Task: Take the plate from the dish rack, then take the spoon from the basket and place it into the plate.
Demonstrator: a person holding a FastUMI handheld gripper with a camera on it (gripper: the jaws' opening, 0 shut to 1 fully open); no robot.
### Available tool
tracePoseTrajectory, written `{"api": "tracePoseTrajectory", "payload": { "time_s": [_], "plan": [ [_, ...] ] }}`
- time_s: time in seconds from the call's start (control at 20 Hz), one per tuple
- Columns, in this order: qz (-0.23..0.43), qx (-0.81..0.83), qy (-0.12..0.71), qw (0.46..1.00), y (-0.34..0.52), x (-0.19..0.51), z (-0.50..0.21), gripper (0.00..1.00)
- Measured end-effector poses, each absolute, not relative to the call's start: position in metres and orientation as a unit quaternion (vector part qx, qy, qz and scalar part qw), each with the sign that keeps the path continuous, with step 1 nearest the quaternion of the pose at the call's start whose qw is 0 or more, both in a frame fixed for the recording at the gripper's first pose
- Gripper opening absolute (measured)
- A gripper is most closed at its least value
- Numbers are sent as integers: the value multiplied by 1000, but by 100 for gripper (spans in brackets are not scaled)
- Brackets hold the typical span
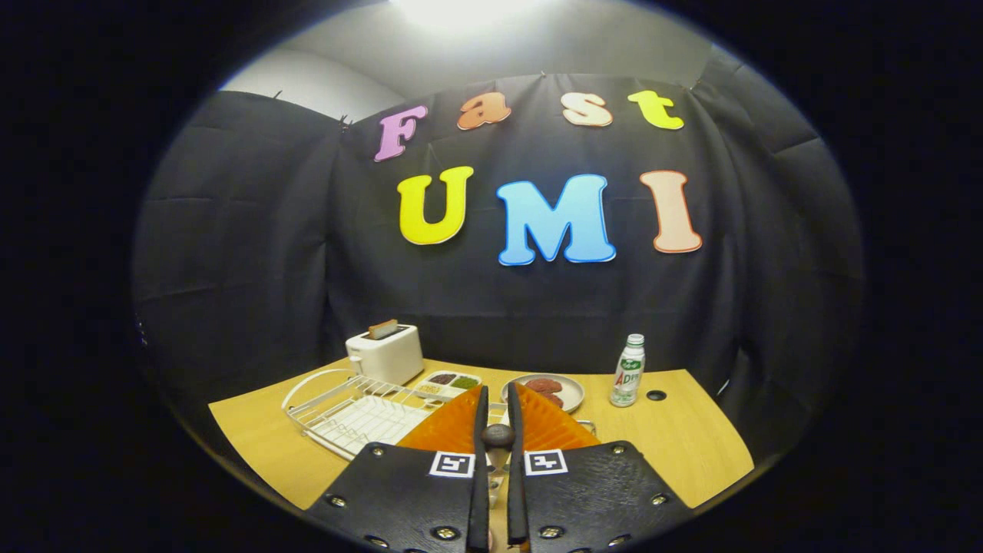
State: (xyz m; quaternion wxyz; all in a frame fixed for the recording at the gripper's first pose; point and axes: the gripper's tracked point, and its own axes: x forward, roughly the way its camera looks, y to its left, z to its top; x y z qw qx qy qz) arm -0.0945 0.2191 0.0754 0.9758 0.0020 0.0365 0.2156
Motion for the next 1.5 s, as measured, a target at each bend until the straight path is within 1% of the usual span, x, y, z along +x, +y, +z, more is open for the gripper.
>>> {"api": "tracePoseTrajectory", "payload": {
  "time_s": [0.5,0.75,0.95,1.05,1.1,1.25,1.3,1.35,1.4,1.45,1.5],
  "plan": [
    [341,16,112,933,310,-140,-44,9],
    [351,36,103,930,304,-139,-55,10],
    [328,26,122,937,279,-131,-72,20],
    [319,28,132,938,272,-128,-78,21],
    [318,27,135,938,271,-123,-84,23],
    [284,0,133,949,250,-122,-72,28],
    [281,-3,125,952,248,-121,-64,30],
    [278,-5,121,953,248,-119,-58,35],
    [275,-6,118,954,247,-119,-53,44],
    [269,-8,115,956,244,-116,-46,47],
    [260,-10,107,960,239,-114,-36,47]
  ]
}}
